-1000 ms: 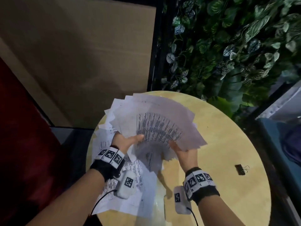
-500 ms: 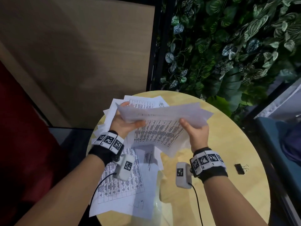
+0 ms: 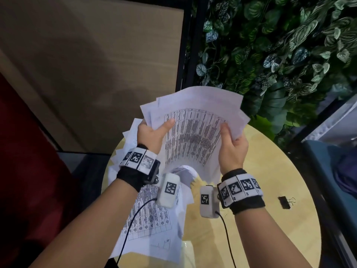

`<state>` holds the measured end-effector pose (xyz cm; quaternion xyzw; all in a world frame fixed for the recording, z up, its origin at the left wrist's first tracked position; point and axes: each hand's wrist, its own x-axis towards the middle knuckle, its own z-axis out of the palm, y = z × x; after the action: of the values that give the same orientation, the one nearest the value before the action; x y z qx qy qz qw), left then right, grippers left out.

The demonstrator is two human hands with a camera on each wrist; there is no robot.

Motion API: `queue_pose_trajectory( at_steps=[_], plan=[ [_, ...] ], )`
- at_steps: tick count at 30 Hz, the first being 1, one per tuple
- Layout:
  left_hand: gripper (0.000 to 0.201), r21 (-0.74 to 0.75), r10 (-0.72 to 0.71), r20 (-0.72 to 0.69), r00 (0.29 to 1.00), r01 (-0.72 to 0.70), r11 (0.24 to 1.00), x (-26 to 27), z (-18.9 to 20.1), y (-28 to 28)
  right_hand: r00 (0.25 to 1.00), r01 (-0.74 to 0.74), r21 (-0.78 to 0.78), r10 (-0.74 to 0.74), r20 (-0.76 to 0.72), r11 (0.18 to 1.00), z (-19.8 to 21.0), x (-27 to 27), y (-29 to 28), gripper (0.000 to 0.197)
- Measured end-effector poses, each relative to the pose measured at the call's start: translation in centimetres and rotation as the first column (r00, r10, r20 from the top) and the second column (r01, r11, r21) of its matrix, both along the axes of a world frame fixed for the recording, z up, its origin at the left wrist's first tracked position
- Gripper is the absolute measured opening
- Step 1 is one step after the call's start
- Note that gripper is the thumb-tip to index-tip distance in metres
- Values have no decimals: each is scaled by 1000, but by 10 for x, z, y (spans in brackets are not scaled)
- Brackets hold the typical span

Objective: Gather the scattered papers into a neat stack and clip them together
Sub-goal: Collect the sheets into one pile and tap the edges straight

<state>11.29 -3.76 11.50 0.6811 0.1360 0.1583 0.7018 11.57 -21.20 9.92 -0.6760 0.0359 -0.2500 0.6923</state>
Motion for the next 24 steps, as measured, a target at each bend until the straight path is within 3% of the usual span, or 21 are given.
queue_pose_trajectory(
  at_steps=[2, 5, 6, 10, 14, 17, 19, 21, 24],
  plan=[
    [30, -49, 24, -7, 1000, -24, 999, -4, -10, -4, 1000, 10, 35, -10, 2, 999, -10, -5, 3, 23],
    [82, -85, 45, -138, 989, -58, 995, -12, -29, -5, 990, -68, 18, 70, -125, 997, -39, -18, 6, 25],
    [89, -72, 33, -161, 986, -45, 996, -14, -33, -3, 981, -112, 10, 112, -157, 994, -46, -21, 4, 27],
    [73, 13, -16, -234, 972, 20, 1000, -12, -40, 17, 978, -165, -2, 163, -134, 986, -48, -18, -6, 51],
    [89, 113, -117, -396, 911, 175, 978, -7, -50, 30, 957, -203, -31, 191, -218, 979, -52, -6, -10, 42],
    [49, 165, -129, -423, 897, 216, 962, -1, -50, 27, 934, -233, -134, 183, -307, 963, -54, 1, -8, 20],
    [37, 211, -102, -370, 924, 191, 959, 7, -42, 30, 944, -220, -171, 165, -287, 960, -42, 9, -4, 17],
    [39, 184, -44, -331, 943, 111, 977, 15, -36, 45, 966, -191, -178, 152, -211, 965, -27, 18, 0, 5],
    [46, 173, 51, -418, 907, 24, 985, 14, -56, 96, 969, -97, -141, 61, -238, 985, -33, 31, 4, 23]
  ],
)
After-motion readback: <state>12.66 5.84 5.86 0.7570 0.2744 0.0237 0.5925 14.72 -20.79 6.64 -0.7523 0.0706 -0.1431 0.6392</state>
